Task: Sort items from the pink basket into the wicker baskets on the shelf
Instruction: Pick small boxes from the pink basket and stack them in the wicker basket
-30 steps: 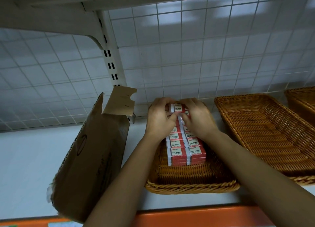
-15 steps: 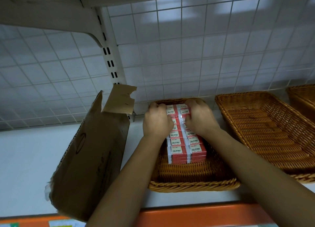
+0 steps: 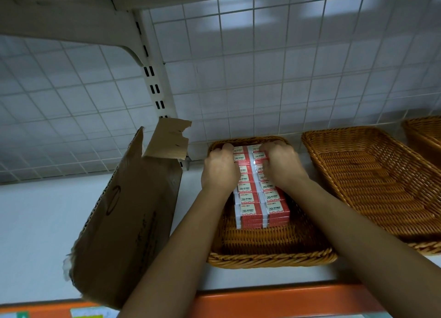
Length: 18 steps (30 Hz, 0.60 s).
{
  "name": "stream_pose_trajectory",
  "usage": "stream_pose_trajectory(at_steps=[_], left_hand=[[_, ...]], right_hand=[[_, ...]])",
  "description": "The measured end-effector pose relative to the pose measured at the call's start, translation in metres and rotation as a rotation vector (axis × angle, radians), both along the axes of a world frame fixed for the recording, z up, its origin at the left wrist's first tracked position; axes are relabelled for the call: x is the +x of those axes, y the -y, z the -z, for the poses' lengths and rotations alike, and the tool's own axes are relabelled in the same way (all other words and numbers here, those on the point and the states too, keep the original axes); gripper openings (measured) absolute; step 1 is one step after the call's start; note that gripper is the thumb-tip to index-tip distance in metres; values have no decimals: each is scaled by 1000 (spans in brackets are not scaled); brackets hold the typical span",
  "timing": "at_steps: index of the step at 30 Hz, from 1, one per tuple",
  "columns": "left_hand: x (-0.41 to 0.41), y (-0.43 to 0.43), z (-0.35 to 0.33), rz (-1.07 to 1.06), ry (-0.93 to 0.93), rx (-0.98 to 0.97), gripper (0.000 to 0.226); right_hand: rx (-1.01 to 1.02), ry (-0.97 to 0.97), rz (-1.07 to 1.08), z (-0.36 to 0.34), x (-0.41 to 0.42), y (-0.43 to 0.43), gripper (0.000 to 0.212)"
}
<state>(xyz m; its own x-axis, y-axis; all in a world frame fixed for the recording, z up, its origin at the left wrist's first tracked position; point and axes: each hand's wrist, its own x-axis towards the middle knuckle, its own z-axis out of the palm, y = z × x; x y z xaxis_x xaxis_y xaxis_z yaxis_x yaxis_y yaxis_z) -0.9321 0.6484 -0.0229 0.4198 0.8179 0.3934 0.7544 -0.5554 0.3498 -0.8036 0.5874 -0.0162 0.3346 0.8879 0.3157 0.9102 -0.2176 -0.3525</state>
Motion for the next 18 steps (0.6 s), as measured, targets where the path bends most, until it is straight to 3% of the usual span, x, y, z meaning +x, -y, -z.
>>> stream_pose_trajectory(at_steps=[4, 10, 18], left_hand=[[0, -8, -7, 47, -45, -88, 33], [11, -21, -46, 107, -341, -352, 42], [8, -31, -61, 200, -496, -356, 59]], right_hand=[[-41, -49, 6, -4, 0, -1, 42], [-286, -105, -84, -32, 7, -12, 48], [-424, -20, -117, -50, 12, -13, 43]])
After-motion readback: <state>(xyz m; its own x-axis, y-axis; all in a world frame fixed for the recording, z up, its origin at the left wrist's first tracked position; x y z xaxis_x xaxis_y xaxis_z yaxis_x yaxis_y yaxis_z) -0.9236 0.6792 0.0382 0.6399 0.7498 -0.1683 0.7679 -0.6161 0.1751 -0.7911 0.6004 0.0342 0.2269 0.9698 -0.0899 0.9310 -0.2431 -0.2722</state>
